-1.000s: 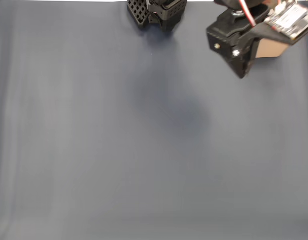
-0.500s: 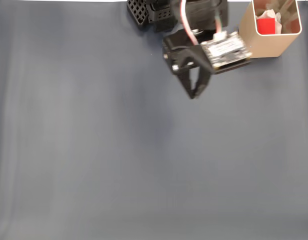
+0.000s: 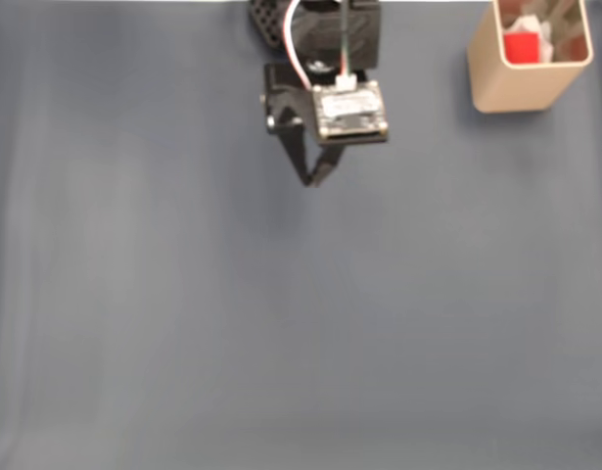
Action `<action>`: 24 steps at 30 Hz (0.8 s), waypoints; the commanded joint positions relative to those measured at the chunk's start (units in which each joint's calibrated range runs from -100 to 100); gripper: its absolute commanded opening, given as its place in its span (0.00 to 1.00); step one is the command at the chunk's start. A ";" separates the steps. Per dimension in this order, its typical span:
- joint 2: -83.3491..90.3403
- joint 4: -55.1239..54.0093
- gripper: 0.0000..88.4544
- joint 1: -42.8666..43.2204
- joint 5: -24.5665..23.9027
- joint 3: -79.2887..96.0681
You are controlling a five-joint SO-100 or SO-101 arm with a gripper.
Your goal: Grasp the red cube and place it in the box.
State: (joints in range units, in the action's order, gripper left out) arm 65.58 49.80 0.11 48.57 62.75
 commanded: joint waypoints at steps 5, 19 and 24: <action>10.97 -1.17 0.00 -1.21 -0.93 8.72; 25.94 -0.10 0.00 -1.43 -1.66 25.40; 28.62 -0.02 0.00 -1.07 -0.98 30.50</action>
State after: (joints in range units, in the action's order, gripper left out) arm 92.69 49.63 -0.79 47.20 92.53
